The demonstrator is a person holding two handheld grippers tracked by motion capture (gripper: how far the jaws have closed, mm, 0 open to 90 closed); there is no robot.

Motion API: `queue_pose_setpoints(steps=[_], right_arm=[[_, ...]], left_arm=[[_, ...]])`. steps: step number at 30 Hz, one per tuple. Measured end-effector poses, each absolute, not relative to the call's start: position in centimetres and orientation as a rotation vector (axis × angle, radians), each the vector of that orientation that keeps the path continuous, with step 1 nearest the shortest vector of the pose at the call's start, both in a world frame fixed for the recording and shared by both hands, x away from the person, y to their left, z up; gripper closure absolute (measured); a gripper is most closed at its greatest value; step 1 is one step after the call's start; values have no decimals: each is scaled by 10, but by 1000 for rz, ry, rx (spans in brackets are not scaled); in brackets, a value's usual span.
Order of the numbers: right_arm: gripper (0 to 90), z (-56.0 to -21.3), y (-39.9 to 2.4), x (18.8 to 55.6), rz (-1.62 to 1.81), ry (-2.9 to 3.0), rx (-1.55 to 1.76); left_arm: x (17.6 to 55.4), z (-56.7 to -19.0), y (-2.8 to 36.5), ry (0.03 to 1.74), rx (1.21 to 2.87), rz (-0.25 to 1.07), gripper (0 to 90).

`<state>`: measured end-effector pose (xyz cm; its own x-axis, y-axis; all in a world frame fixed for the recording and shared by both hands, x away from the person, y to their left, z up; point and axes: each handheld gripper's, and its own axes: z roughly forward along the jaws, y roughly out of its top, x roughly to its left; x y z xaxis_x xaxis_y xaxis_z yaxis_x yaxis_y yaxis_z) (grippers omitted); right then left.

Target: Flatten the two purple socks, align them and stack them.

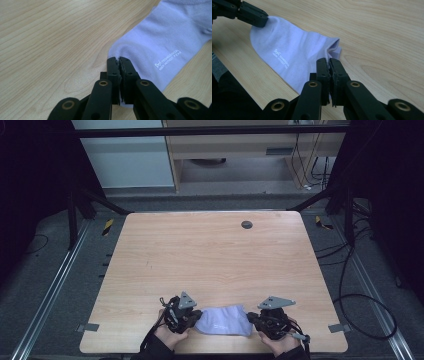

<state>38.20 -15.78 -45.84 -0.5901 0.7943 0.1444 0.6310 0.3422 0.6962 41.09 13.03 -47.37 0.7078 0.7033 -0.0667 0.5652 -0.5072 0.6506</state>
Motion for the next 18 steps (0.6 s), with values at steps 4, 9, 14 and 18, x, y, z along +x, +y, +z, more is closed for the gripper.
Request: queue_pose_setpoints(steps=[4,9,14,18], right_arm=[[869,-465,-160,386,1061,2385,1304],[867,-472,-160,390,1030,2399,1324],[858,-478,-159,392,1005,2403,1310],[808,-479,-159,392,992,2393,1283]], left_arm=[[413,-477,130,967,2258,271,867],[414,-479,130,970,2269,270,863],[413,-480,131,972,2278,268,834],[410,-476,134,959,2261,283,761]])
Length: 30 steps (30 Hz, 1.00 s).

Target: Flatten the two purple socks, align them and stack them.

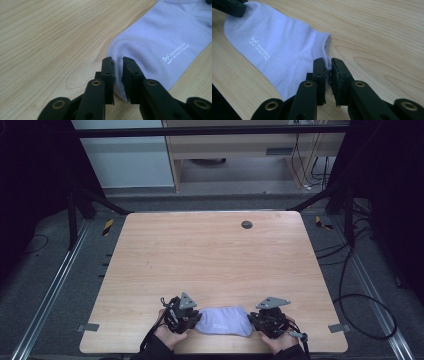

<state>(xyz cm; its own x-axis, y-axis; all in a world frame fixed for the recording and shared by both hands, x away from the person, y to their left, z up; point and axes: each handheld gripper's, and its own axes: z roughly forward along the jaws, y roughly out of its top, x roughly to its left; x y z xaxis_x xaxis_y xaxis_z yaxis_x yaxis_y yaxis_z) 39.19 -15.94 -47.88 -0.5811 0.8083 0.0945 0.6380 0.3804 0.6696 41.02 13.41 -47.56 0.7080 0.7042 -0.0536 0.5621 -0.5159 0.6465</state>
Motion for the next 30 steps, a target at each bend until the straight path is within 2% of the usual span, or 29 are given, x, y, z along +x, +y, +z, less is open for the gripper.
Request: queue_pose_setpoints(steps=[4,6,13,17,26,30], right_arm=[[789,-472,-162,391,1052,2341,1257],[794,-469,-162,391,1103,2318,1234],[873,-476,-147,398,1187,2359,1178],[889,-488,-143,401,1164,2411,1179],[865,-499,-145,404,1134,2438,1182],[820,-496,-147,403,1160,2433,1193]], left_arm=[[408,-465,136,951,2207,325,703],[409,-462,132,935,2170,348,704],[412,-471,111,884,2180,337,812],[412,-481,104,857,2241,308,829],[408,-489,102,837,2298,303,832],[409,-487,105,826,2271,312,770]])
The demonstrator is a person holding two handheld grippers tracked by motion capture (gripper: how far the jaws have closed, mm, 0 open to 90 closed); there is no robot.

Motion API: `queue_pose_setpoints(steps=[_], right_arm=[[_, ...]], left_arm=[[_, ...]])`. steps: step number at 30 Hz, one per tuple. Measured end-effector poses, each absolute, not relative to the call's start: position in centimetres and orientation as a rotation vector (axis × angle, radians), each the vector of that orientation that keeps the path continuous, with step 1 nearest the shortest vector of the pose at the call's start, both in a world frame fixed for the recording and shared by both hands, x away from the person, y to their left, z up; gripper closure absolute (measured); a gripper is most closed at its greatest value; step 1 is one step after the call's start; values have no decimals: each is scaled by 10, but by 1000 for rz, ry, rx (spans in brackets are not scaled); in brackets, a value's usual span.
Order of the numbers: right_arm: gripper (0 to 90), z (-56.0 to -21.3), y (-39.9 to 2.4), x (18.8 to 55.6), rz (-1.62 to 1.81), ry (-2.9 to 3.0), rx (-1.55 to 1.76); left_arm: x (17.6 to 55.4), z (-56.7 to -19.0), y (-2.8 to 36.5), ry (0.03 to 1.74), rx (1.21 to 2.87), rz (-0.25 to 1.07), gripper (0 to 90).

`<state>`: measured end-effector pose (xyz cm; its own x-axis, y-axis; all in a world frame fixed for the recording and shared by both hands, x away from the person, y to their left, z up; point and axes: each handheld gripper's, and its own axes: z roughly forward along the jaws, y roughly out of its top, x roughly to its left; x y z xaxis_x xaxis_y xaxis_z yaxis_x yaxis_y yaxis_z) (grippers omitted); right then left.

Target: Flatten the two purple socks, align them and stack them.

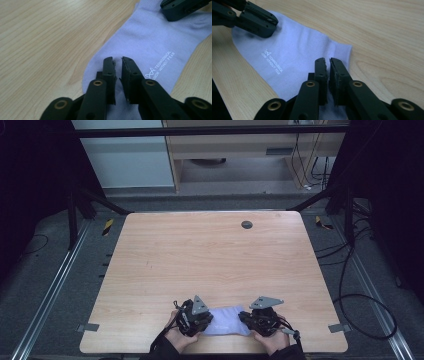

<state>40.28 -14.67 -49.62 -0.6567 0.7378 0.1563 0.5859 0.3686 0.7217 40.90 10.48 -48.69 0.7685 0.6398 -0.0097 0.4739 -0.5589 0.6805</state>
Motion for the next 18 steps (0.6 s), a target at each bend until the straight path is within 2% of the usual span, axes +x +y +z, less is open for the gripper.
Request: queue_pose_setpoints(steps=[6,12,16,18], right_arm=[[709,-482,-172,408,1213,2287,1222],[445,-479,-207,417,1163,2116,1307],[321,-482,-228,422,1119,2063,1352],[286,-484,-237,423,1104,2033,1376]], left_arm=[[416,-472,126,840,2138,364,612],[431,-470,160,922,2056,386,433],[441,-470,188,980,2012,430,393],[445,-470,199,1007,1998,444,375]])
